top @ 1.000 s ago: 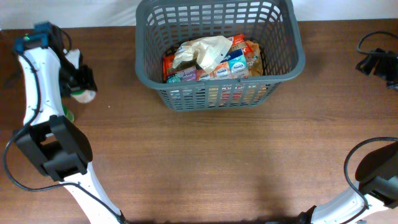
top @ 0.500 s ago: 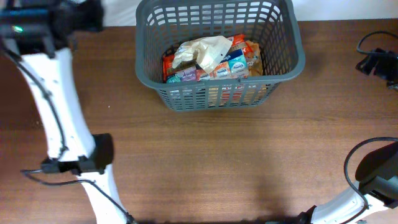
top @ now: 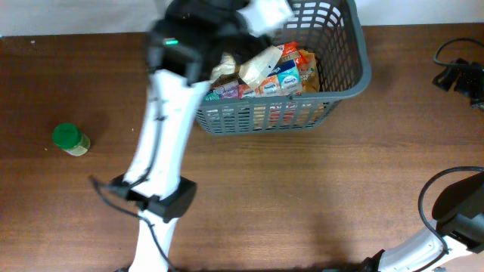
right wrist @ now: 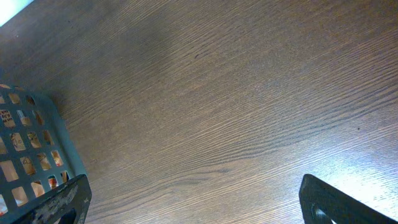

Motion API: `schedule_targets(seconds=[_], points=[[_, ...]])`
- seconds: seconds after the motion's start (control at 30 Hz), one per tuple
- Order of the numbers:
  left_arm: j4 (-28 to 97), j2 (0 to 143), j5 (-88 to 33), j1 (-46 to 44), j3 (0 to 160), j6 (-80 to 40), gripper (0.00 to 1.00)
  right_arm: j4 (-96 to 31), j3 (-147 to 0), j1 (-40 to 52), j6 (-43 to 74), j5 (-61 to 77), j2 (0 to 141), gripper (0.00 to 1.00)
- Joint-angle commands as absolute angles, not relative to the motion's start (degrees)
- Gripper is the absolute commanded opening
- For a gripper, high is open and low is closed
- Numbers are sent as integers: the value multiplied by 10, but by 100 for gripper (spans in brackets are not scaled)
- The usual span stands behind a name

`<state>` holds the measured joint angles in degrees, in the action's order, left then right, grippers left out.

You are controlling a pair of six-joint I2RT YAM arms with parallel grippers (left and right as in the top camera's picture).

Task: Pack container
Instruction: 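Carry the jar with the left gripper into the basket and release, then move the left gripper to the second green-lidded jar and grasp it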

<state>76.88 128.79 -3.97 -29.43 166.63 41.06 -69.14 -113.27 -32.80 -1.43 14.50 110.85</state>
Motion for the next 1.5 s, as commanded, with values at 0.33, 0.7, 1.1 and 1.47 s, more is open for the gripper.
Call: schedule_targets(seconds=[0.33, 0.7, 1.1, 1.47], points=[[720, 1430, -73, -348, 1571, 523, 2, -692, -1130, -326, -10, 150, 1100, 99], [766, 1346, -19, -334, 1627, 294, 99, -691, -1130, -326, -10, 150, 1100, 99], [858, 1229, -10, -169, 1651, 201, 99, -692, -1130, -326, -10, 150, 1100, 99], [967, 1235, 24, 41, 1586, 5, 99, -692, -1130, -326, -10, 150, 1100, 99]])
